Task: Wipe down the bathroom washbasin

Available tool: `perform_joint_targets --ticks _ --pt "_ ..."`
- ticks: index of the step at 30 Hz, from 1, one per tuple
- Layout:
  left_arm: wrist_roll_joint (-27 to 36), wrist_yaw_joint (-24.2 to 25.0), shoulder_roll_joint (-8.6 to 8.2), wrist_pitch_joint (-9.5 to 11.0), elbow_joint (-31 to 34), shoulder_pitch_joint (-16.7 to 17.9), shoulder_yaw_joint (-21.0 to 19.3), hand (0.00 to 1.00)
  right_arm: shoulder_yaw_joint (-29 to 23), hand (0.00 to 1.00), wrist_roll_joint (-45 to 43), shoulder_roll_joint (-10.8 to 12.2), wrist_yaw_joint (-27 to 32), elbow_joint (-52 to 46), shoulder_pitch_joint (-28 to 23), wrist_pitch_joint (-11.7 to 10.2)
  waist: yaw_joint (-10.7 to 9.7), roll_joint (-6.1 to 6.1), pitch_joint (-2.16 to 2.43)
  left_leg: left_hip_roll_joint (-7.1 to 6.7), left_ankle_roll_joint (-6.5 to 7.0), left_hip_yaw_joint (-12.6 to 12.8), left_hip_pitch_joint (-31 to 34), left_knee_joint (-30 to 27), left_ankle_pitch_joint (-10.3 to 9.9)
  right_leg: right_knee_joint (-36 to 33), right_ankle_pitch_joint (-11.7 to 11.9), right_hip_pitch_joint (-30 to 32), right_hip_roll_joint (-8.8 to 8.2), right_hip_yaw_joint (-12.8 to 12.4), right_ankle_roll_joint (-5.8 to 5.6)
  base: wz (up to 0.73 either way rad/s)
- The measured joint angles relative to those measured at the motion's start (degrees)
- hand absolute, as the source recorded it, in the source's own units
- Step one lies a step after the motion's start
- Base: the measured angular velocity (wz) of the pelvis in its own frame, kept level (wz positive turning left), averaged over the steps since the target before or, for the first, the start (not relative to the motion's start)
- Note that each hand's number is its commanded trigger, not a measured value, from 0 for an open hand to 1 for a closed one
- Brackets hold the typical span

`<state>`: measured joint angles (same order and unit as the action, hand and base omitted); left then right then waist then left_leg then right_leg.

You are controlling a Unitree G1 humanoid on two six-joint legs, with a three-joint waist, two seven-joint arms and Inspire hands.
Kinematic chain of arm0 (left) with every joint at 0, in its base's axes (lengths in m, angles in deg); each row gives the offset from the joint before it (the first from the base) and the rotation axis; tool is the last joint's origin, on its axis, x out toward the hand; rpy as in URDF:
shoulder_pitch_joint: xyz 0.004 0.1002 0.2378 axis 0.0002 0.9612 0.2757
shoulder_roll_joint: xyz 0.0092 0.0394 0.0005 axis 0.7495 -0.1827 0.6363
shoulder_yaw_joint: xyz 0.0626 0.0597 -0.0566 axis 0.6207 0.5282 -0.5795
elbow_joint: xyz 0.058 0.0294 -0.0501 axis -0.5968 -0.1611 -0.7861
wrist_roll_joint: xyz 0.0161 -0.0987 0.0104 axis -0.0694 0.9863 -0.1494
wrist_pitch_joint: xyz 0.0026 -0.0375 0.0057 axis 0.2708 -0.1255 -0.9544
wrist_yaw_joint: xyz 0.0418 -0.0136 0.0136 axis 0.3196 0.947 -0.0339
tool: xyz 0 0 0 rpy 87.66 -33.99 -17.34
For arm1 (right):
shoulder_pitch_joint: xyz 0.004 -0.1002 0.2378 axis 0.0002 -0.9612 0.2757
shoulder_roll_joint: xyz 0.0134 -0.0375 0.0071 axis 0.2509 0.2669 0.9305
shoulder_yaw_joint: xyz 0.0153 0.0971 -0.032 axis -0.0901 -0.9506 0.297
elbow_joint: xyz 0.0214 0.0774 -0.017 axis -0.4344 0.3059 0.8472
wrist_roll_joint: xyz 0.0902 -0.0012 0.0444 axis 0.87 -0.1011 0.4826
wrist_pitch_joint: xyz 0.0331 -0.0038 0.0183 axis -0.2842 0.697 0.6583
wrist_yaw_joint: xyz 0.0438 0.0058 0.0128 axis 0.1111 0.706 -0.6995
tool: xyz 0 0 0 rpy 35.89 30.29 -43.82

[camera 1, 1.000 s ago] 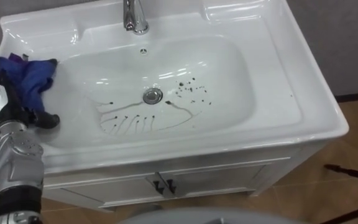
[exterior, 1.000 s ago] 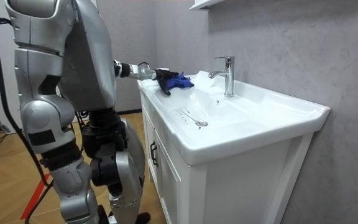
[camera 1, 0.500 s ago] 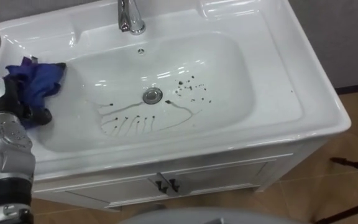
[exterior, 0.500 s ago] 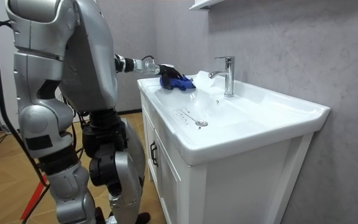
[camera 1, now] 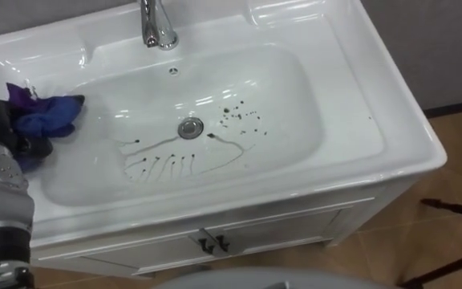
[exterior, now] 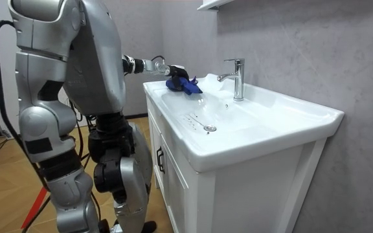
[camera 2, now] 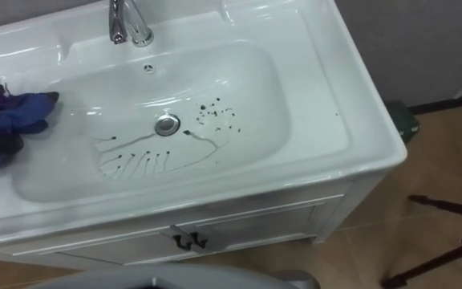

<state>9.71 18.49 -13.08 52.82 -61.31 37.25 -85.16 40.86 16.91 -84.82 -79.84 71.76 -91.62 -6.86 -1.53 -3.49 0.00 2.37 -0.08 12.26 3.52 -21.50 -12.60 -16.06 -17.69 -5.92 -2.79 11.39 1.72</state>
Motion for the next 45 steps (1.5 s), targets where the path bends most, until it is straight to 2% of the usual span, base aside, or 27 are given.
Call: perform_joint_targets --ticks 11,16,19,21,22,23,26,28,29,30,34,43,45 --pt "0.0 -1.2 -0.03 0.0 0.0 0.0 0.6 1.00 0.3 0.00 0.4 0.1 2.0 0.2 0.7 0.0 0.0 0.34 -0.04 -0.06 0.00 -0.4 -0.2 -0.2 0.0 -0.1 0.0 -0.4 0.00 0.1 0.00 0.01" --pt "0.5 -3.8 -0.24 0.2 0.1 0.0 3.2 1.00 0.8 0.00 0.7 0.3 3.3 2.1 2.2 -0.5 -0.6 0.59 -0.12 -0.31 0.00 -1.5 -0.4 -0.4 0.0 -0.2 -0.2 -1.0 -0.09 1.1 -0.11 0.10" --pt "0.5 -3.7 -0.27 0.2 0.6 0.0 3.2 1.00 0.8 0.00 0.5 0.3 3.1 2.0 3.0 -0.8 -1.1 0.87 -0.25 -0.23 0.00 -1.6 0.0 -1.2 0.0 -0.8 -0.7 -0.9 -0.20 1.6 -0.02 0.09" --pt "0.6 -3.7 -0.37 0.2 1.6 0.0 3.2 1.00 0.9 0.00 0.5 0.3 3.1 1.7 3.3 -0.9 -1.2 0.71 -0.14 -0.09 0.03 -1.9 0.8 -2.0 -0.1 -0.8 -0.8 -0.9 -0.13 2.5 0.10 0.17" --pt "0.6 -3.7 -0.48 0.2 2.2 0.0 3.4 1.00 1.1 0.00 0.5 0.3 3.1 1.7 3.4 -1.0 -1.3 0.51 -0.03 -0.11 0.03 -2.1 1.0 -2.1 -0.1 -0.8 -0.8 -0.8 -0.11 2.7 0.11 0.18" --pt "0.5 -3.8 -0.73 0.2 3.4 0.0 4.1 1.00 1.3 0.00 0.3 0.3 3.1 1.9 3.5 -1.3 -1.2 0.76 -0.23 -0.09 0.03 -2.2 0.9 -2.0 -0.1 -0.9 -0.8 -0.8 -0.06 2.7 0.14 0.09" --pt "0.6 -4.2 -2.81 0.3 6.7 0.2 4.2 1.00 1.3 0.00 0.2 0.2 3.1 2.4 3.5 -2.0 -1.0 0.65 -0.23 -0.09 0.03 -2.3 0.9 -1.9 -0.1 -0.7 -0.8 -0.8 -0.03 2.8 0.18 0.00" --pt "0.6 -6.4 -4.30 1.0 10.6 0.2 4.9 1.00 1.3 0.00 0.1 0.3 3.1 2.8 3.6 -3.1 -1.4 0.68 -0.34 -0.22 0.03 -2.7 1.1 -1.8 -0.1 -0.6 -0.7 -0.7 -0.09 2.9 0.18 0.00" --pt "0.6 -7.1 -4.50 1.5 11.4 0.2 5.2 1.00 1.3 0.00 0.1 0.3 3.1 3.0 3.7 -3.3 -1.5 0.68 -0.35 -0.23 0.03 -2.7 1.1 -1.8 -0.1 -0.6 -0.7 -0.7 -0.09 2.9 0.18 0.00" --pt "0.5 -8.3 -4.98 2.8 12.7 0.2 5.8 1.00 1.5 0.00 0.1 0.4 3.1 3.7 3.7 -3.9 -1.5 0.70 -0.35 -0.25 0.03 -2.7 1.1 -1.8 -0.1 -0.6 -0.7 -0.7 -0.11 2.9 0.18 -0.03" --pt "0.5 -10.4 -5.26 6.4 14.3 0.2 8.7 1.00 3.0 0.00 0.1 0.4 2.9 4.3 3.6 -4.5 -1.9 0.60 -0.31 -0.15 0.02 -2.5 1.0 -1.8 -0.1 -0.6 -0.7 -0.7 -0.09 2.7 0.22 -0.06" --pt "0.4 -11.2 -6.48 7.1 14.3 0.4 12.7 1.00 4.0 0.00 0.0 0.5 1.9 4.4 3.1 -4.3 -3.0 0.98 -0.51 -0.01 0.02 -1.4 0.4 -1.8 -0.1 -0.6 -0.7 -0.9 -0.16 2.2 0.25 -0.04" --pt "-0.1 -11.1 -6.67 7.1 14.2 1.5 13.8 1.00 5.1 0.00 -0.1 0.6 1.7 4.3 3.2 -4.3 -2.9 1.29 -0.58 0.15 0.02 -0.8 0.0 -1.7 -0.1 -0.6 -0.7 -1.0 -0.13 1.5 0.26 -0.12"
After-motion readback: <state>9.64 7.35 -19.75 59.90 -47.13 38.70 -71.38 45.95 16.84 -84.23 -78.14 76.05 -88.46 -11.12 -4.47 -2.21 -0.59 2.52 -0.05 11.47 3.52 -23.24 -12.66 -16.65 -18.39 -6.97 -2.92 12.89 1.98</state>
